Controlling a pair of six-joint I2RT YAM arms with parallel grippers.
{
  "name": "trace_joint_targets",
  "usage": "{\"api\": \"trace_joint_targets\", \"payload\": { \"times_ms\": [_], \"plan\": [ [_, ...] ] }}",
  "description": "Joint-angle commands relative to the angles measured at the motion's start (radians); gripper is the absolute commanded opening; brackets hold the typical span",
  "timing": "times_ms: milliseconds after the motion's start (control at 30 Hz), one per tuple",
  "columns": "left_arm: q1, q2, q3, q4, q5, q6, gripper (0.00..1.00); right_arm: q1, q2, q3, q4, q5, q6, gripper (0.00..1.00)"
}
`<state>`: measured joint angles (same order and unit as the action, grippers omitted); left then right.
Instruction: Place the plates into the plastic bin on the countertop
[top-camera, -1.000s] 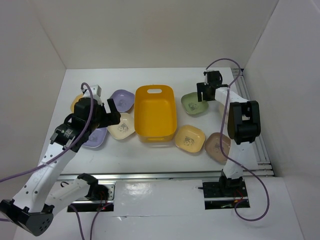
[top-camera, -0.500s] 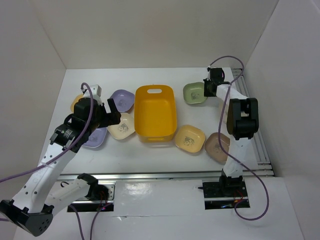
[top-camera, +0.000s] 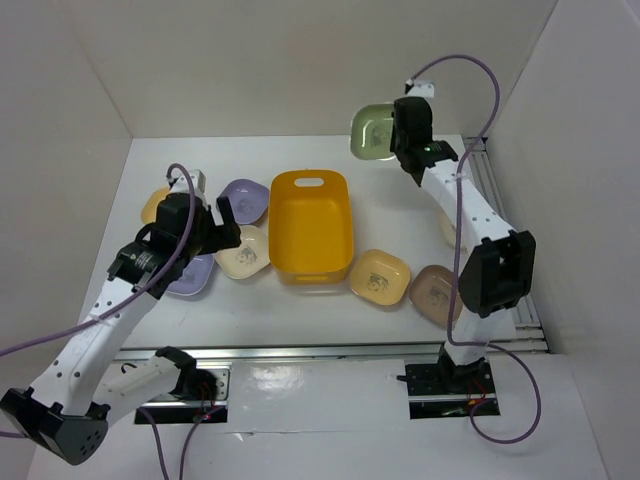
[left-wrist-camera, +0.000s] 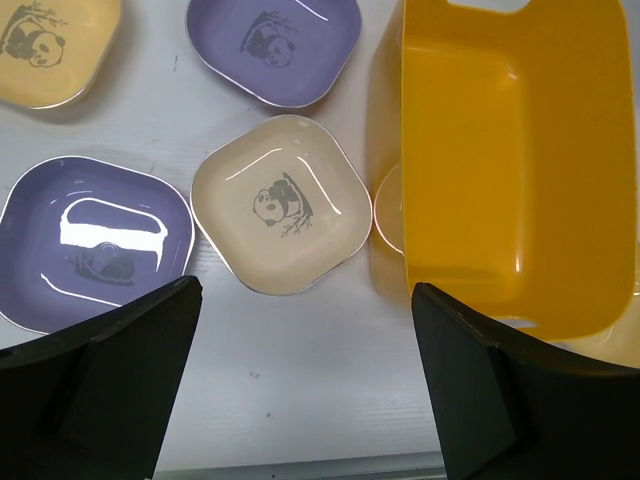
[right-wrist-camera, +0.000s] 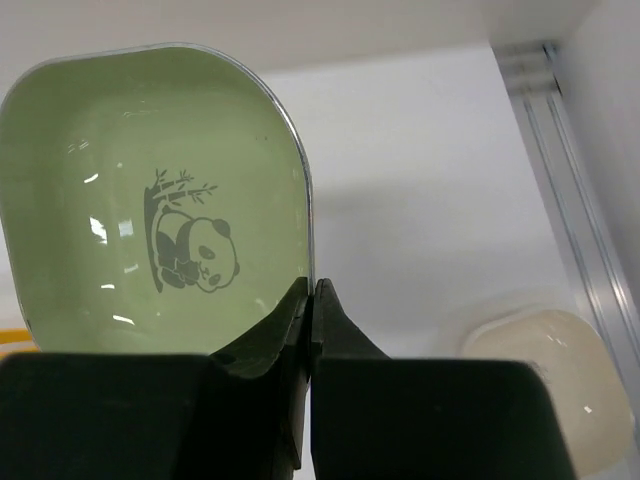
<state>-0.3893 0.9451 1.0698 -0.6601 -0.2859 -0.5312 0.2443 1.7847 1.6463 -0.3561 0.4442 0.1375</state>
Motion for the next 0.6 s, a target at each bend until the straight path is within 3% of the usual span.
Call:
{"api": "trace_joint_targets", "payload": {
  "times_ms": [0,233,400,567],
  "plan": [
    [-0.003,0.006,0.021,-0.012,-0.021,-0.021,1.00,0.081,-0.059,0.089,-0.090,0.077,0.027,0.00],
    [-0.003,-0.014,0.067,-0.056,-0.079,-0.044,1.00,0.272,-0.068,0.052,-0.146,-0.056,0.036,0.00],
    [-0.003,-0.023,0.079,-0.104,-0.147,-0.081,1.00,0.407,-0.068,-0.074,-0.081,0.025,0.187,0.00],
    [-0.003,-0.043,0.070,-0.125,-0.156,-0.090,1.00,0.473,-0.027,-0.086,-0.072,0.112,0.254,0.00]
  ]
}}
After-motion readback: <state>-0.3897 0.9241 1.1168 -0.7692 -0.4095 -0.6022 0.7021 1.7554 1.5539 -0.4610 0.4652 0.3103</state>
